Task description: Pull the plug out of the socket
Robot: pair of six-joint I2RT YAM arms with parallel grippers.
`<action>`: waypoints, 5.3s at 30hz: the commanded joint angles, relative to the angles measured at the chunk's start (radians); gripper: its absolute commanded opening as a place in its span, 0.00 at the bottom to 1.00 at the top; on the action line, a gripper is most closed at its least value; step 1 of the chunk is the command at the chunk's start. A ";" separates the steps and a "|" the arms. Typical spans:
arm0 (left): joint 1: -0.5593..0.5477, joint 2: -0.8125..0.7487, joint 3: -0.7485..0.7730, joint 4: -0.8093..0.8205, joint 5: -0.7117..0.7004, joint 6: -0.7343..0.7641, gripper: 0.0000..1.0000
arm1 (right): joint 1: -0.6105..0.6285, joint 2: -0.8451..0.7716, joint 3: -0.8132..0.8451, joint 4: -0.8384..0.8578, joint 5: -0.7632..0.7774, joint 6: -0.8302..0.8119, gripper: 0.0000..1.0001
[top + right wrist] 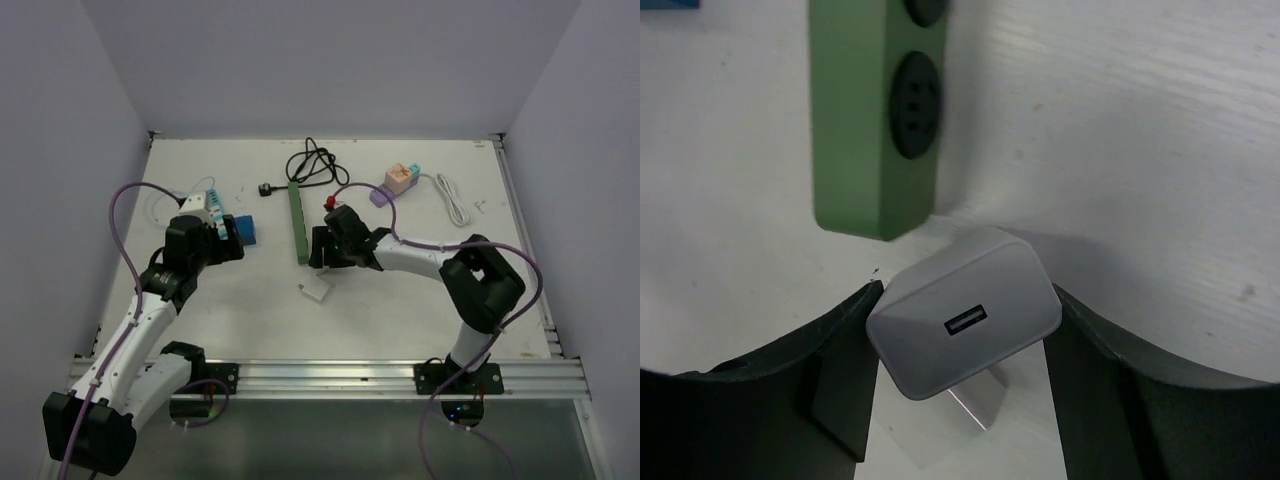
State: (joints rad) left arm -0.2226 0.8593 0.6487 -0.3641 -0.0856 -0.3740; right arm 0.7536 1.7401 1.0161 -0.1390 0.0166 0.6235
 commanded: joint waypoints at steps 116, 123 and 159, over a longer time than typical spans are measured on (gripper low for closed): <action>0.071 0.049 -0.004 0.053 0.182 0.000 0.98 | -0.031 -0.186 -0.179 -0.254 0.013 -0.077 0.80; 0.071 0.052 -0.004 0.053 0.182 0.000 0.98 | -0.026 -0.296 -0.146 -0.312 0.043 -0.045 0.93; -0.337 0.151 -0.041 0.206 0.130 -0.407 0.95 | -0.050 -0.209 0.007 -0.300 0.229 -0.071 0.85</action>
State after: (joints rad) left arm -0.5194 0.9848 0.5911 -0.2382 0.1047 -0.7082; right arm 0.7105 1.5715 1.0084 -0.4786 0.2150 0.5564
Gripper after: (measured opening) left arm 0.951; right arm 0.850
